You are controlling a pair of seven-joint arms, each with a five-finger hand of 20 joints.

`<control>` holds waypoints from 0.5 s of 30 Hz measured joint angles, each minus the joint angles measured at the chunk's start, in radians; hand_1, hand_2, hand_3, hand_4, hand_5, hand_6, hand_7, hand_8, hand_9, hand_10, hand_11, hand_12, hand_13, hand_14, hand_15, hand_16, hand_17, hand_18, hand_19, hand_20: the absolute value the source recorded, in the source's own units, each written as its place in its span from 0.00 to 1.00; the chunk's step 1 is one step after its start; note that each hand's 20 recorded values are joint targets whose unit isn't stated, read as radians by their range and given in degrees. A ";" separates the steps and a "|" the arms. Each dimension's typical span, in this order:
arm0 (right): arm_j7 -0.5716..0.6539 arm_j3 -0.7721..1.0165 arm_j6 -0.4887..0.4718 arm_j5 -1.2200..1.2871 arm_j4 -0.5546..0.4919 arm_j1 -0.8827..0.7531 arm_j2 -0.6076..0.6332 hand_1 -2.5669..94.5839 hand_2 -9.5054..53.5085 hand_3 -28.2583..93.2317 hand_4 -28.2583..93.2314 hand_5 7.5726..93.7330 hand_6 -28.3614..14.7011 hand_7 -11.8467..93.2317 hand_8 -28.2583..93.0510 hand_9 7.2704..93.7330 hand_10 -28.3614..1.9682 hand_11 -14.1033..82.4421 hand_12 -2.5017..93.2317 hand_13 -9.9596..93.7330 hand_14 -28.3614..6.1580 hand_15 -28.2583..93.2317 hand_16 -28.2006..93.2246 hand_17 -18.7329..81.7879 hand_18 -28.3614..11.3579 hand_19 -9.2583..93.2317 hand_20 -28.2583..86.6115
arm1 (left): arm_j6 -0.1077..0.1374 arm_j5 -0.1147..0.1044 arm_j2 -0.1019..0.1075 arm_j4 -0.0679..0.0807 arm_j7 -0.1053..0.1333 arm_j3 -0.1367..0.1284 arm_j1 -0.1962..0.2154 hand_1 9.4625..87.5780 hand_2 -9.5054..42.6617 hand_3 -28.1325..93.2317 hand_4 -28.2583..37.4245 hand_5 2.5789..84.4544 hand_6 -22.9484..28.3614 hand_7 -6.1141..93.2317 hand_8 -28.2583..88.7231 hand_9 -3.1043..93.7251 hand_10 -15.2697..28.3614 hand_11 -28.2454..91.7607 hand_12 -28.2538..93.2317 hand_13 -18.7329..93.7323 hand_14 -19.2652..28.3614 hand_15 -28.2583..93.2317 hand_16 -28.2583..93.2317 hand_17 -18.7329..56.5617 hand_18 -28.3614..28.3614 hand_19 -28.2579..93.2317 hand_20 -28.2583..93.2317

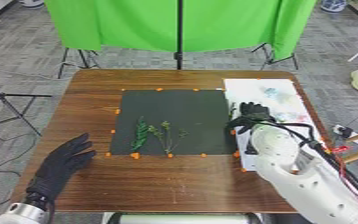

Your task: Arrange flowers

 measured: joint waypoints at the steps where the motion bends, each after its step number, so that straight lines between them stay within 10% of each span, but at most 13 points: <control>1: -0.004 0.000 -0.005 0.001 0.000 0.000 -0.006 0.32 0.00 0.79 0.00 0.34 0.30 0.26 0.15 0.37 0.38 0.53 0.22 0.59 0.53 0.83 0.39 0.46 0.20 0.91 0.62 | 0.000 0.000 0.000 0.000 0.000 0.000 0.000 0.19 0.18 0.81 0.00 0.36 0.55 0.23 0.15 0.31 0.62 0.42 0.35 0.37 0.69 0.62 0.20 0.10 0.87 0.66 0.26; 8: -0.083 -0.052 0.034 -0.067 0.024 0.024 0.004 0.58 0.00 0.86 0.00 0.57 0.60 0.61 0.14 0.66 0.74 0.55 0.42 0.79 0.88 0.68 0.55 0.56 0.31 0.91 0.59 | 0.000 0.000 0.000 0.001 0.000 0.000 0.000 0.19 0.18 0.81 0.00 0.35 0.55 0.23 0.15 0.31 0.62 0.42 0.35 0.37 0.69 0.62 0.20 0.10 0.87 0.66 0.26; 15: -0.186 -0.051 0.136 -0.030 0.055 0.032 0.012 0.64 0.00 0.91 0.00 0.76 0.55 0.68 0.06 0.78 0.62 0.53 0.49 0.98 0.92 0.54 0.57 0.67 0.39 0.96 0.45 | -0.001 0.000 0.000 0.001 0.002 0.000 0.000 0.19 0.18 0.81 0.00 0.36 0.55 0.23 0.15 0.31 0.62 0.42 0.35 0.37 0.69 0.62 0.20 0.10 0.87 0.66 0.26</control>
